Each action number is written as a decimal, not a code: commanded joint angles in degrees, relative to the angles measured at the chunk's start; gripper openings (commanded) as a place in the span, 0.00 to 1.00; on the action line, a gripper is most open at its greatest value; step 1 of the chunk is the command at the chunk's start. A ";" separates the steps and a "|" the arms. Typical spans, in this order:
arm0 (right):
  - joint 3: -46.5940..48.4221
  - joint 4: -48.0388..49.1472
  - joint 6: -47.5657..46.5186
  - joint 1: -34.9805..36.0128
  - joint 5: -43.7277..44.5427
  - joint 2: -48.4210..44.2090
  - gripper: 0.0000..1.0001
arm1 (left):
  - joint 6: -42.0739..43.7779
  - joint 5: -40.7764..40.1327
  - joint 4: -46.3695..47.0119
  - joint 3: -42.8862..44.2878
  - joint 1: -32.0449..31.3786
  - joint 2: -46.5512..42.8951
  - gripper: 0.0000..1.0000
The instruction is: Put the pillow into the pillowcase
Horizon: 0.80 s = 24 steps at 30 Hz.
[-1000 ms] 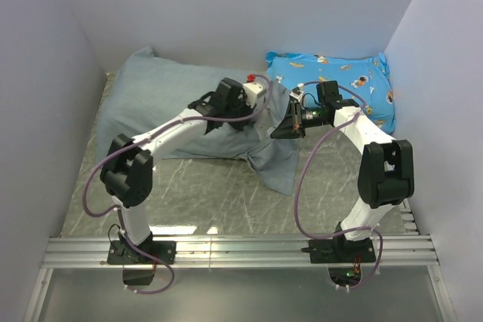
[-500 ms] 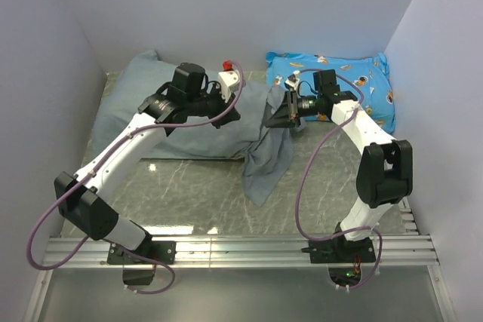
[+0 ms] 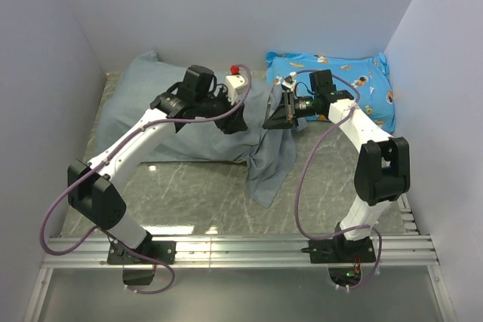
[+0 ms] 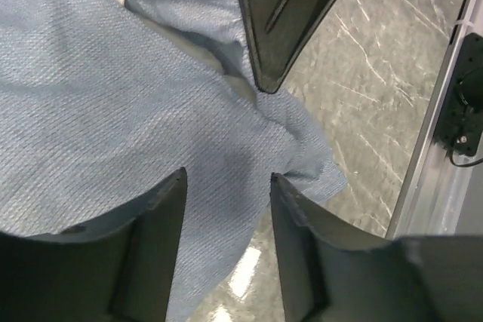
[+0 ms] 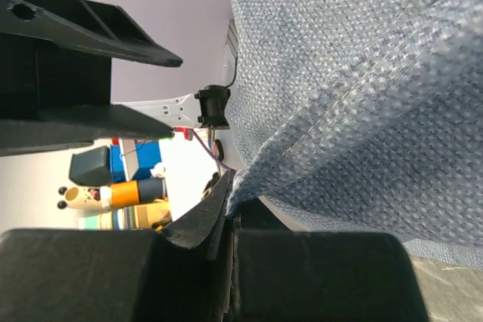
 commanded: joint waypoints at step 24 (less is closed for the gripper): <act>-3.37 -5.28 -7.60 -1.85 1.42 -2.54 0.00 | 2.39 -16.88 -0.28 -0.01 -9.39 -3.70 0.00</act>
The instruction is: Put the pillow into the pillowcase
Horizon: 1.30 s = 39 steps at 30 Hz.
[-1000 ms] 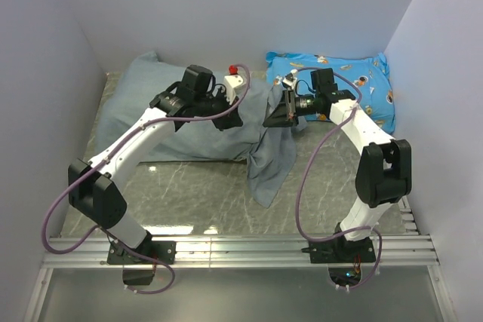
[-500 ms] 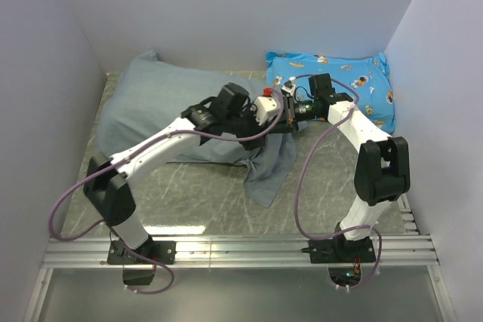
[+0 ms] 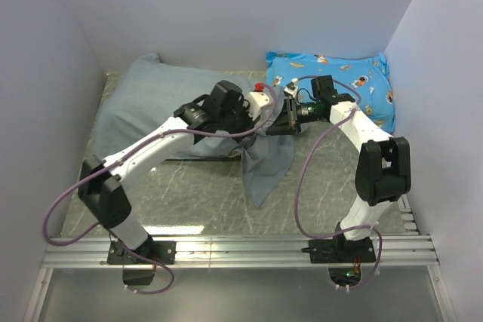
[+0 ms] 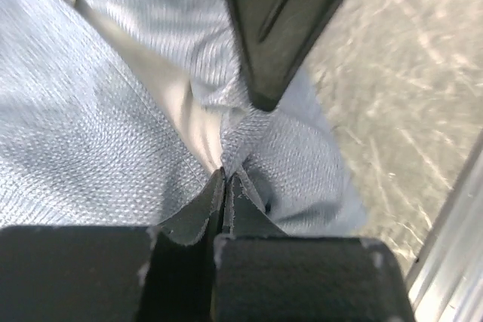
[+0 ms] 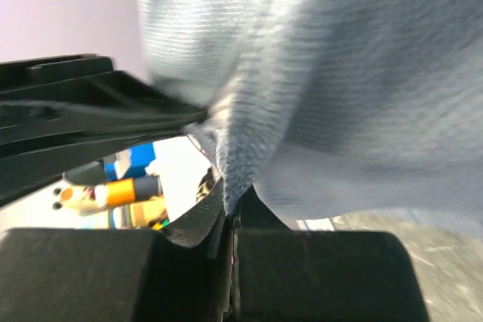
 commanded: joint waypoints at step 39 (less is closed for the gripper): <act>-8.28 2.28 0.22 -0.23 -3.01 -5.83 0.00 | 2.88 -41.24 10.57 -1.26 -9.60 5.36 0.99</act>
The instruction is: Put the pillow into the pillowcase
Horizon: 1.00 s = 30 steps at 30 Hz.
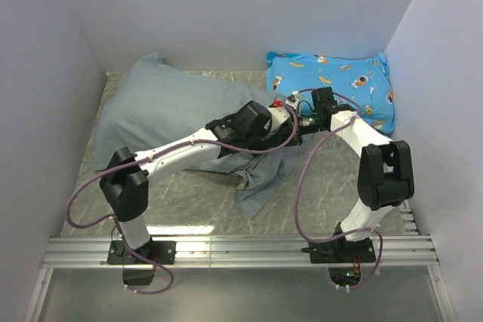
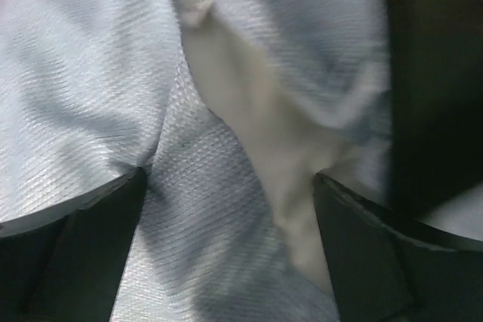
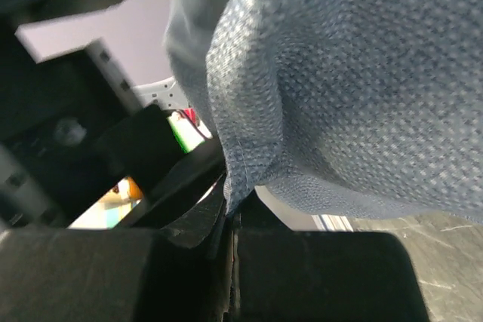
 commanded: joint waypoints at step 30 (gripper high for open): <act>2.82 36.93 29.14 5.60 -1.23 -2.80 0.00 | -0.65 24.32 -16.50 16.22 8.17 -10.81 0.00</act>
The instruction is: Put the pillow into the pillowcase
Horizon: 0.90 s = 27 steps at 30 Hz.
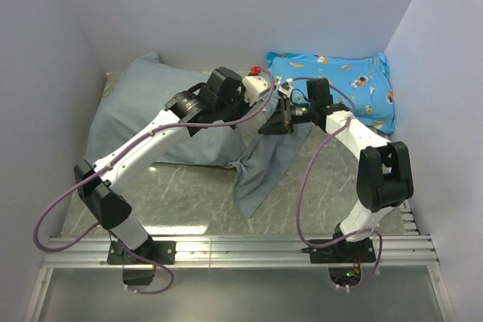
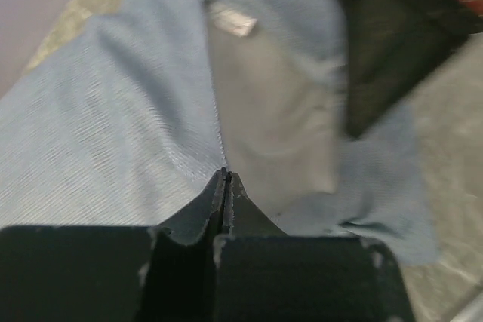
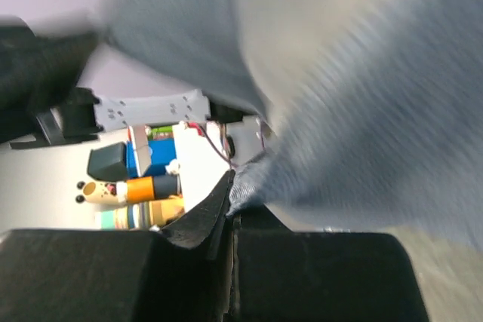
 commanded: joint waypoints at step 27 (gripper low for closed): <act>-3.21 1.92 -4.77 1.92 3.94 -3.97 0.00 | -9.91 31.29 9.62 -5.15 6.16 -4.91 0.00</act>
